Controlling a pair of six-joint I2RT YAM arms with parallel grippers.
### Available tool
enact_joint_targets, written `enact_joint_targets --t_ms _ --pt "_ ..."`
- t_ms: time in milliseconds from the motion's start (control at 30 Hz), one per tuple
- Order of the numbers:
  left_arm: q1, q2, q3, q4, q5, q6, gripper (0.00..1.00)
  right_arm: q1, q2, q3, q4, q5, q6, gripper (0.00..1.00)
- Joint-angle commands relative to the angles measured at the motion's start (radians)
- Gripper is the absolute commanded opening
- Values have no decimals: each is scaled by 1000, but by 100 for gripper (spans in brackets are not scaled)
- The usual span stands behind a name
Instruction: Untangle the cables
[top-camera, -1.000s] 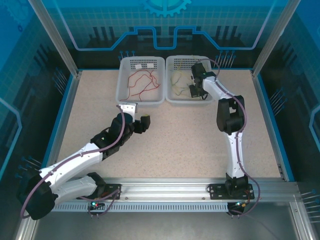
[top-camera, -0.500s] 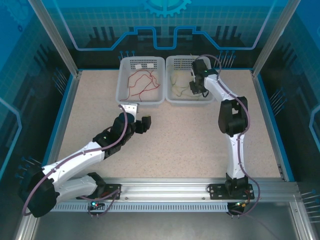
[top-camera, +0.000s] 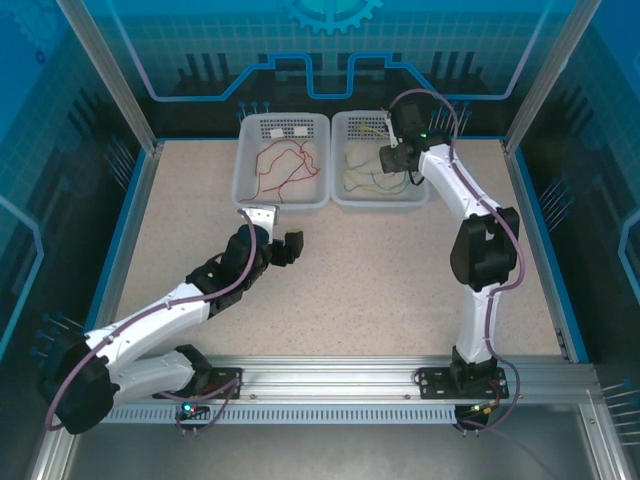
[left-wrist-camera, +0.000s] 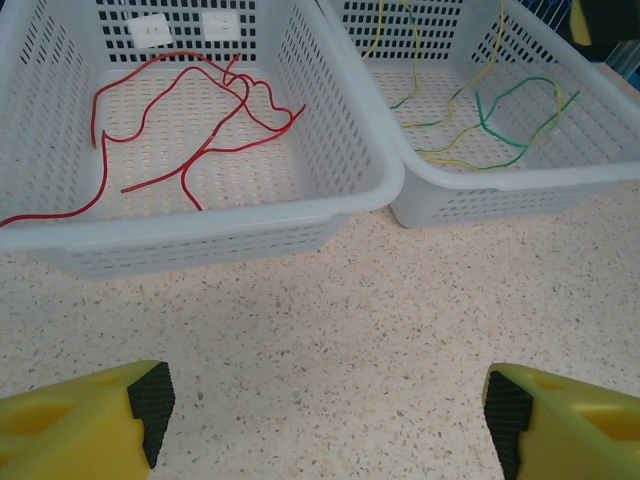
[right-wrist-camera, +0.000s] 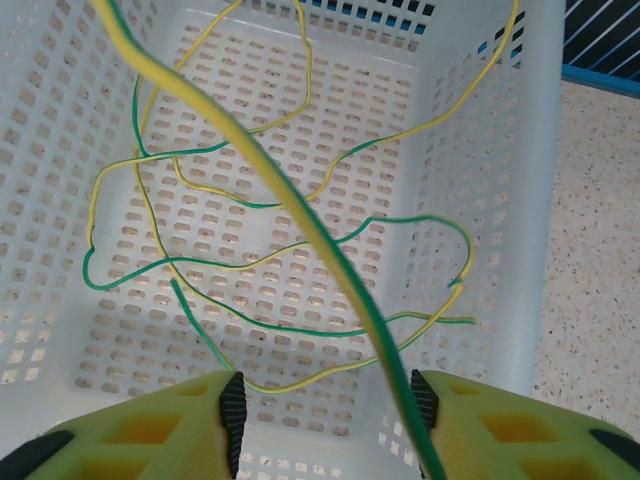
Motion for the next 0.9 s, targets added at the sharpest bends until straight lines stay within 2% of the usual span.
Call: enact_joint_targets --t_ms 0,133,200,233,267,533,667,767,867 --pt "1 8 0 30 -28 16 83 11 -39 -14 -19 4 -11 53" --pt "5 6 1 27 -24 14 83 13 -83 -40 -42 -10 -2 56" --pt "6 5 0 26 -23 14 83 13 -137 -90 -17 -25 13 66" --pt "6 7 0 28 -26 13 83 13 -168 -123 6 -42 14 81" --pt "7 9 -1 30 -25 14 83 12 -188 -144 21 -50 15 83" --pt "26 33 -6 53 -12 -5 86 11 -289 -183 25 -22 18 86" --pt "54 28 -14 58 5 -22 86 10 -356 -206 33 -21 22 90" --pt "82 13 -22 60 8 -11 87 12 -456 -303 117 -30 24 92" --pt "135 -2 -47 88 -4 5 93 15 -575 -469 258 -1 29 92"
